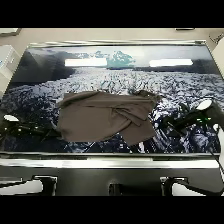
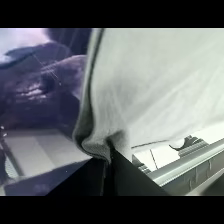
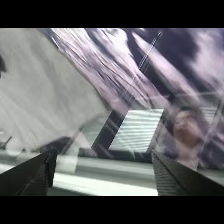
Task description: Fold the clothes and pants, and hang the long-sleeved shirts on hangers.
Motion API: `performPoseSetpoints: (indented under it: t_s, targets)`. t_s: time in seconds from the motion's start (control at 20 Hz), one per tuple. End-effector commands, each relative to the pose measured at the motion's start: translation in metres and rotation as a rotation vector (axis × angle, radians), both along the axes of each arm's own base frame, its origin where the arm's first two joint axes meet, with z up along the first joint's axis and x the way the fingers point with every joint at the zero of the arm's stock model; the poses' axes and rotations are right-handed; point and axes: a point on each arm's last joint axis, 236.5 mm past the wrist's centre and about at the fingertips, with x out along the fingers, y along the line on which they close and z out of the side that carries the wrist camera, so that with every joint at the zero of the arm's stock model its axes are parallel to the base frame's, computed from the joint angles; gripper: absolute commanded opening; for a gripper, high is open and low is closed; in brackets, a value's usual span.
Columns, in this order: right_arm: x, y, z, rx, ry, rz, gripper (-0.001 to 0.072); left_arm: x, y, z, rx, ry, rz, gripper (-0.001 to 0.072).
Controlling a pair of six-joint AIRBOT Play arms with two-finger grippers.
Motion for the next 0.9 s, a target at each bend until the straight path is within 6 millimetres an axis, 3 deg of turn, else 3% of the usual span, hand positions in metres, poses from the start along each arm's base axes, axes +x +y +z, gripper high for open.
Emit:
performPoseSetpoints:
  t_s: [0.0,0.25,0.3,0.35,0.4,0.45,0.55,0.6,0.65,0.7,0.75,0.8,0.85]
  targets:
    - [0.017,0.020,-0.021,-0.003,-0.036,-0.030,0.0682,0.002,-0.003,0.011,-0.007,-0.033,-0.009,0.0023]
    - [0.025,0.059,-0.034,0.129,-0.005,-0.050,0.0660,0.004,-0.002,0.024,0.010,-0.076,-0.013,0.0024]
    - [0.025,0.065,-0.037,0.126,-0.003,-0.041,0.0596,0.004,-0.002,0.025,0.011,-0.079,-0.013,0.0023]
    - [0.028,0.069,-0.039,0.115,-0.014,-0.037,0.0413,0.004,-0.002,0.025,0.011,-0.076,-0.010,0.0023]
    - [0.032,0.072,-0.038,0.110,-0.032,-0.030,0.0113,0.004,-0.003,0.026,0.008,-0.066,0.000,0.0023]
    - [0.037,0.073,-0.032,0.112,-0.049,-0.029,0.0041,0.006,-0.004,0.029,-0.001,-0.071,-0.001,0.0023]
    - [0.058,0.067,-0.002,0.089,-0.159,0.013,0.0040,0.028,-0.002,0.055,-0.001,-0.165,0.016,0.0022]
    - [0.076,0.060,0.024,0.054,-0.257,0.046,0.0040,0.050,0.002,0.081,0.014,-0.263,0.035,0.0022]
    - [0.097,0.049,0.063,-0.003,-0.380,0.073,0.0040,0.079,0.007,0.124,0.040,-0.414,0.068,0.0022]
    - [0.121,0.034,0.117,-0.088,-0.540,0.095,0.0040,0.107,0.013,0.179,0.067,-0.584,0.109,0.0022]
    - [0.140,0.018,0.179,-0.187,-0.713,0.105,0.0041,0.129,0.017,0.248,0.095,-0.783,0.148,0.0022]
    - [0.151,0.001,0.254,-0.298,-0.908,0.096,0.0041,0.141,0.019,0.334,0.125,-1.014,0.192,0.0022]
    - [0.151,-0.016,0.346,-0.417,-1.143,0.058,0.0041,0.139,0.020,0.419,0.177,-1.239,0.232,0.0023]
